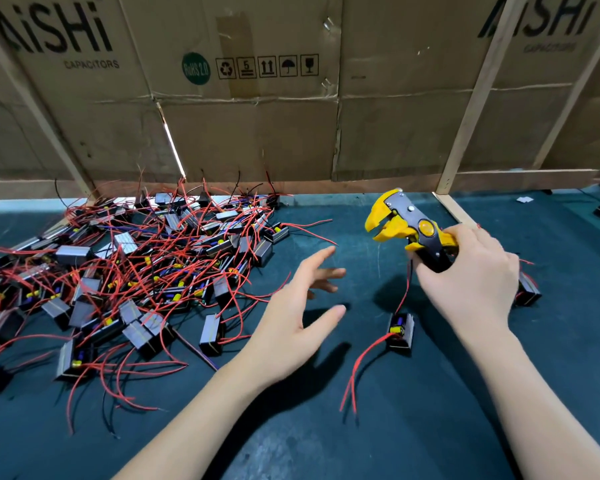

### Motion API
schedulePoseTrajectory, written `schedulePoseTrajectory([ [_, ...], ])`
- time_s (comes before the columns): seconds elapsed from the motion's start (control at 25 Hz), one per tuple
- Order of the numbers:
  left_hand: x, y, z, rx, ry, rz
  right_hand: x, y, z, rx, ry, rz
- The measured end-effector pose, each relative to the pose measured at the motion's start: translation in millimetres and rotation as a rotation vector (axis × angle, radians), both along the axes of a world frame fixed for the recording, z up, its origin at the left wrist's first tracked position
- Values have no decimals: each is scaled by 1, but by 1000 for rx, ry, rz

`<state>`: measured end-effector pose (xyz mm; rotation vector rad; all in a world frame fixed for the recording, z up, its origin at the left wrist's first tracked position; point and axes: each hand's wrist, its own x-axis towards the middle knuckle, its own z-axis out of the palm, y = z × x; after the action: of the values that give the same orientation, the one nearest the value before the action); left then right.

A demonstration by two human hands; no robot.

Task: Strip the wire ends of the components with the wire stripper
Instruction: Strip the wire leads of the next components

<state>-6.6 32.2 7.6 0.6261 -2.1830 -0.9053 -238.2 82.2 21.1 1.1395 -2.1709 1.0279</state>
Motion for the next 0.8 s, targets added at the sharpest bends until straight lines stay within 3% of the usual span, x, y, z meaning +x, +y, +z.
schedulePoseTrajectory([
  [0.08, 8, -8, 6, -263, 31, 229, 3, 2, 5, -48, -37, 80],
  [0.2, 26, -17, 21, -606, -19, 598, 5, 7, 15, 96, -146, 523],
  [0.28, 39, -23, 29, -607, -226, 796, 9, 13, 19, 401, -177, 780],
  [0.36, 48, -28, 33, -439, -469, 919, 14, 15, 16, 621, -64, 819],
  [0.48, 53, -31, 30, -292, -705, 920, 14, 16, 16, 632, -54, 772],
  [0.68, 44, -23, 25, -300, -842, 729, 2, 19, 18, 685, -128, 612],
  [0.8, 40, -21, 21, -263, -710, 628, -13, 21, 18, 667, -180, 420],
])
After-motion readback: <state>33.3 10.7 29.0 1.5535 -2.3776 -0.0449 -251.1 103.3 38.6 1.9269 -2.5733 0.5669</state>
